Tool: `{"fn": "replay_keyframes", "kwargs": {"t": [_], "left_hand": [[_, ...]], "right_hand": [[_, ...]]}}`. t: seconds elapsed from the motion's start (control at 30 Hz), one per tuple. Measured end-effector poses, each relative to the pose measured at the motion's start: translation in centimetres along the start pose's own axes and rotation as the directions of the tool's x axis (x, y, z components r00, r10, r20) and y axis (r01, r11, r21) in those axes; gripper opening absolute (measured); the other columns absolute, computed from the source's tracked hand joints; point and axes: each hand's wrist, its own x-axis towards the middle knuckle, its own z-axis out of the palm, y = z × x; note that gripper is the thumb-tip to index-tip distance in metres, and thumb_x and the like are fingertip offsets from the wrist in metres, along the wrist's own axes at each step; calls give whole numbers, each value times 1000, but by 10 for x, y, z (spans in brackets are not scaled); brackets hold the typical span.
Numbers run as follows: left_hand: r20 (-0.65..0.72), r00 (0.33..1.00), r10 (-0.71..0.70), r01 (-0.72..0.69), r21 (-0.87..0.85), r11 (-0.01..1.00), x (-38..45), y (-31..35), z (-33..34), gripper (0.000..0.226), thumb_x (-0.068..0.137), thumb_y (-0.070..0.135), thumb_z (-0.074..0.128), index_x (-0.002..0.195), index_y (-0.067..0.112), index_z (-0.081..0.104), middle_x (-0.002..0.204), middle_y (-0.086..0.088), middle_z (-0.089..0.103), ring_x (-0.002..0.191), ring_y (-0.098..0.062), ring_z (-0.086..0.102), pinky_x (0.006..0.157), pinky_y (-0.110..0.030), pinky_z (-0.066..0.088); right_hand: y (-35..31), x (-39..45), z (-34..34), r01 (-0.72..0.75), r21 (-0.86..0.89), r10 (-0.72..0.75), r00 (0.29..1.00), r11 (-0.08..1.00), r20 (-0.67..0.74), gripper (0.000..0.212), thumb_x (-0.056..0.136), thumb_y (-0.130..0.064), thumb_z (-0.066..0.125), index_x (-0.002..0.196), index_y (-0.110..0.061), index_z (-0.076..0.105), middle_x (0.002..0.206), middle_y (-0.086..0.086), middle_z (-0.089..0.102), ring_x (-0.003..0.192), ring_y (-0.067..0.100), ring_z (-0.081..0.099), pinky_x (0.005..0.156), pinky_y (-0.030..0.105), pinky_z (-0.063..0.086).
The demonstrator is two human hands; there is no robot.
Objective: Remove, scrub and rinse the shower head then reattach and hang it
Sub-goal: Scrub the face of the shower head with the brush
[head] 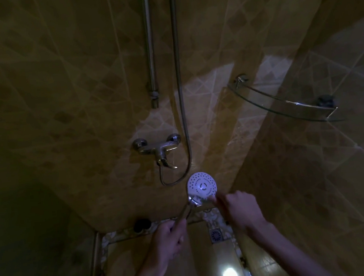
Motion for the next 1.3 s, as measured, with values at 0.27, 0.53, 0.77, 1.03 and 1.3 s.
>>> {"fn": "replay_keyframes", "kwargs": {"t": [0.27,0.53,0.77,1.03,1.3], "left_hand": [[23,1000,20,-20,3,1000,1,1,-1,31,92,28,56,67,12,46,55,-4,37,34,-6,26,33,-12,17],[30,999,45,-45,-9,999,6,4,-10,35,92,30,55,63,15,45,55,-5,32,37,-7,23,35,-12,15],[45,998,43,-43,-13,999,7,3,-7,32,93,29,55,66,14,46,59,-7,33,39,-8,24,35,-13,15],[29,999,31,-32,33,999,12,2,-9,33,92,31,55,65,14,47,58,-8,35,36,-7,25,35,-12,17],[25,1000,13,-14,43,999,16,2,-11,28,91,31,56,73,11,49,58,-5,37,36,-6,27,33,-13,17]], "right_hand": [[10,25,-20,-221,64,225,971,973,-77,47,99,-56,29,93,-22,61,64,-1,56,66,21,61,50,27,33],[3,17,0,-103,53,107,992,993,-69,60,94,-68,19,89,-26,60,66,0,65,65,18,66,56,30,49],[-4,17,-2,-135,72,139,989,988,-57,50,98,-60,27,89,-27,63,66,-3,62,60,15,61,47,23,32],[26,36,-2,-269,89,276,959,959,-64,62,91,-70,21,82,-22,60,74,2,68,75,26,68,63,37,56],[11,30,1,-86,-12,86,996,996,-36,59,95,-68,20,86,-24,59,68,-2,64,65,18,65,56,31,49]]}}
